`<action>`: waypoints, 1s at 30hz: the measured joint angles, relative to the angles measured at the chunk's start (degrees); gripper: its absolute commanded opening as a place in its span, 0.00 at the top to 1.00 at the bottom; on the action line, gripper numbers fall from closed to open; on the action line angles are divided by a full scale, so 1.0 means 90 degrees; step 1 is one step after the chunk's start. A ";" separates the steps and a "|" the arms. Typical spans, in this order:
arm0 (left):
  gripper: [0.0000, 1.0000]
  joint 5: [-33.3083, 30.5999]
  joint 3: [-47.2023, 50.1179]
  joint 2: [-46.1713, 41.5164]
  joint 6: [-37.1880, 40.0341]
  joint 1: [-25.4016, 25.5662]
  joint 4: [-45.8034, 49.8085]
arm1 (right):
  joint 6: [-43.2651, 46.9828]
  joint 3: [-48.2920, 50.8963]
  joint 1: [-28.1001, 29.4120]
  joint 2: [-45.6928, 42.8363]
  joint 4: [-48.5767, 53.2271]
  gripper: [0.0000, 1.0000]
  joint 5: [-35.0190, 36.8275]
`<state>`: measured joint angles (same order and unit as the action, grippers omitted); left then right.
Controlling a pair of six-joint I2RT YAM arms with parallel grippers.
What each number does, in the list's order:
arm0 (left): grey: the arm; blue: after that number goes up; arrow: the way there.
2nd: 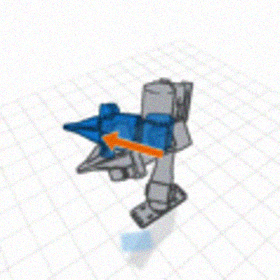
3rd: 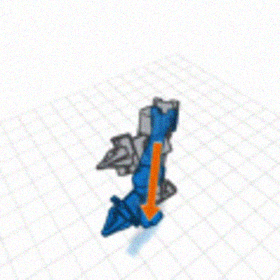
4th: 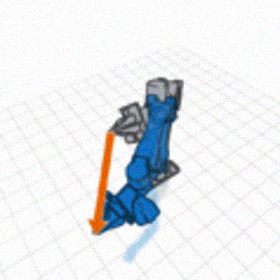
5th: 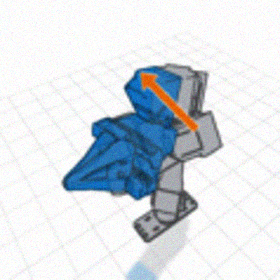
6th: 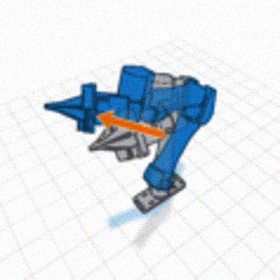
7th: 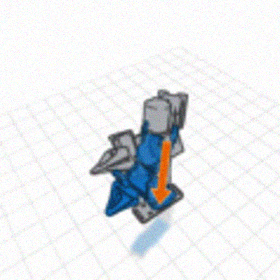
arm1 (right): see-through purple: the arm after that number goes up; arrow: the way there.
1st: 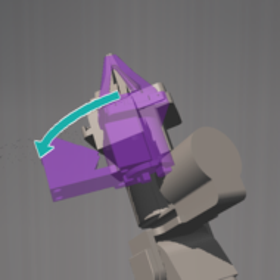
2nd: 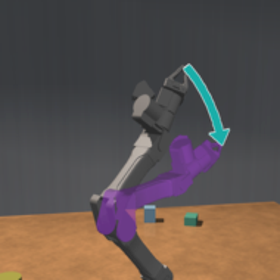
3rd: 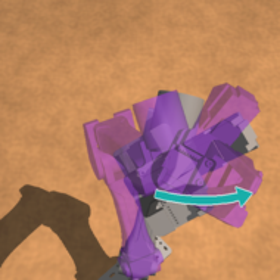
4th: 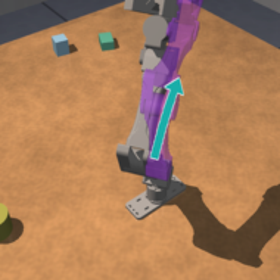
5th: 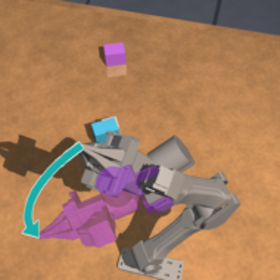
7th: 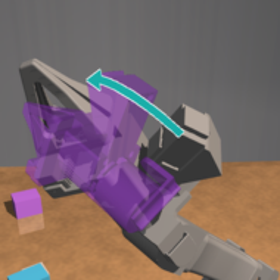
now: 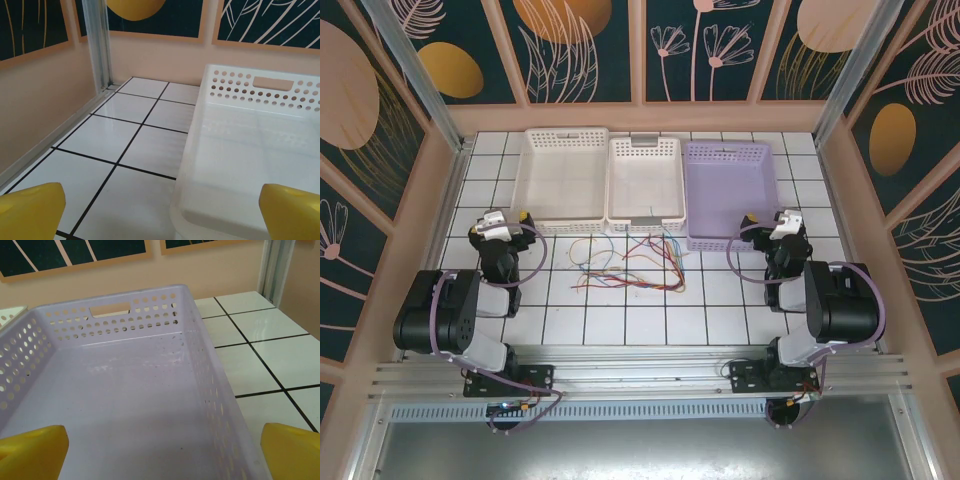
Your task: Untangle the cables
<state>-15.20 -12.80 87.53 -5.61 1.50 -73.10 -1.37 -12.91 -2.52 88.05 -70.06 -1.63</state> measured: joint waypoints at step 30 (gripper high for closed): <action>0.01 0.0000 0.0000 0.0000 0.0000 0.0000 0.0002 | 0.0087 -0.0381 0.0100 -0.0381 0.0991 0.01 0.0051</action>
<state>-15.20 -12.80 87.53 -5.61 1.50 -73.08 -0.58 -16.34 -1.63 84.62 -61.14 -1.17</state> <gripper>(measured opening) 0.988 0.989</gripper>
